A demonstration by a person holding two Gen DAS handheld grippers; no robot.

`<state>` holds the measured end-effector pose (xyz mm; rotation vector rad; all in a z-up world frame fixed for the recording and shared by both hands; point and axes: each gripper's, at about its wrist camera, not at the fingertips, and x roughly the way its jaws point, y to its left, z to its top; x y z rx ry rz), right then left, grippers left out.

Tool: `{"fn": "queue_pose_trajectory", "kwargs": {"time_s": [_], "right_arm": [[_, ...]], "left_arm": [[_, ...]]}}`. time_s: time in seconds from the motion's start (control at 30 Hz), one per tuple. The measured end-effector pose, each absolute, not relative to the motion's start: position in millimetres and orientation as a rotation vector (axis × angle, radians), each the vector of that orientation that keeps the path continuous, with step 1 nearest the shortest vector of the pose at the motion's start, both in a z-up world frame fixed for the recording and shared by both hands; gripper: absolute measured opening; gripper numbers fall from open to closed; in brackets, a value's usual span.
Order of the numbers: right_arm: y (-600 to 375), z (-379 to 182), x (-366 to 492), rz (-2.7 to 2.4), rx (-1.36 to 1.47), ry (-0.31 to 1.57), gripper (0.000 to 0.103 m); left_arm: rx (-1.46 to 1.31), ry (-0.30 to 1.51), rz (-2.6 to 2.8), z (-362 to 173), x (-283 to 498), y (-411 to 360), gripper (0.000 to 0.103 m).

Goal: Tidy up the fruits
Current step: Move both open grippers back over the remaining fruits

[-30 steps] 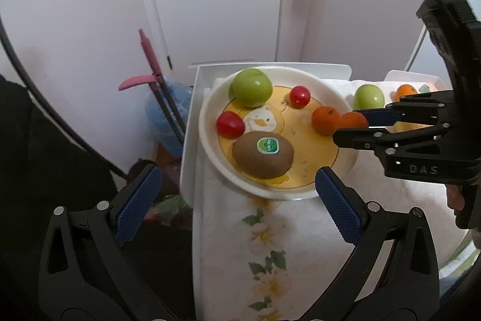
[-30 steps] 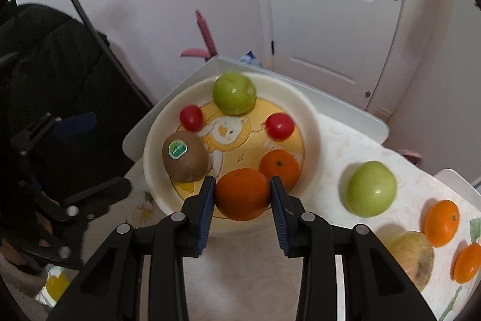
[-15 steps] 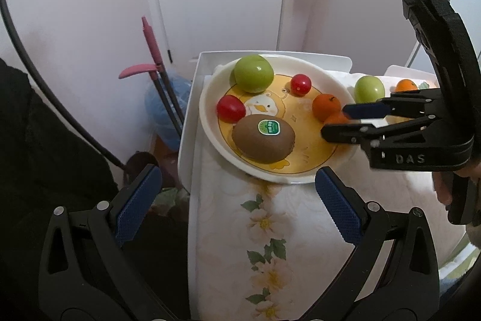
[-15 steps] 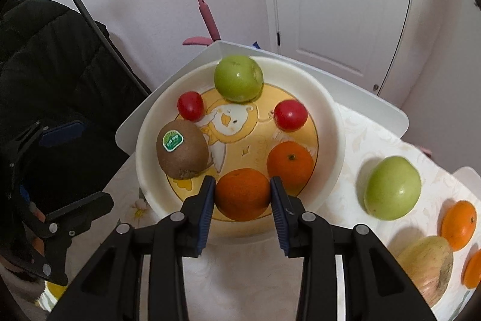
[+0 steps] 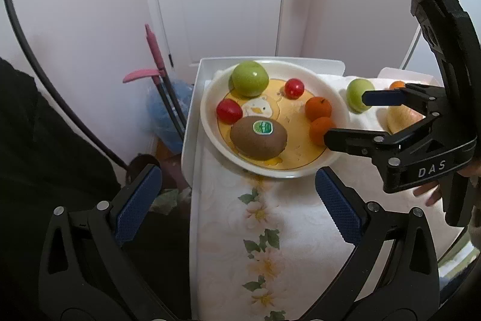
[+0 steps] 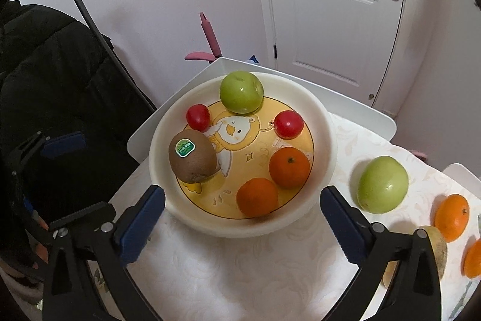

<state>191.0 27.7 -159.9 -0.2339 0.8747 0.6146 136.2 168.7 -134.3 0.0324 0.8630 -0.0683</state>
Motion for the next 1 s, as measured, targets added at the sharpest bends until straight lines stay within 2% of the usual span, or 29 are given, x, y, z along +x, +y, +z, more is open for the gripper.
{"fn": "queue_pose_trajectory", "kwargs": {"time_s": [0.53, 1.0], "right_arm": [[-12, -99, 154, 0.531, -0.189, 0.837, 0.103], [-144, -49, 136, 0.38, -0.134, 0.751, 0.103]], "left_arm": [[0.045, 0.797, -0.115, -76, 127, 138, 0.103], [0.064, 0.724, -0.128, -40, 127, 33, 0.103]]}}
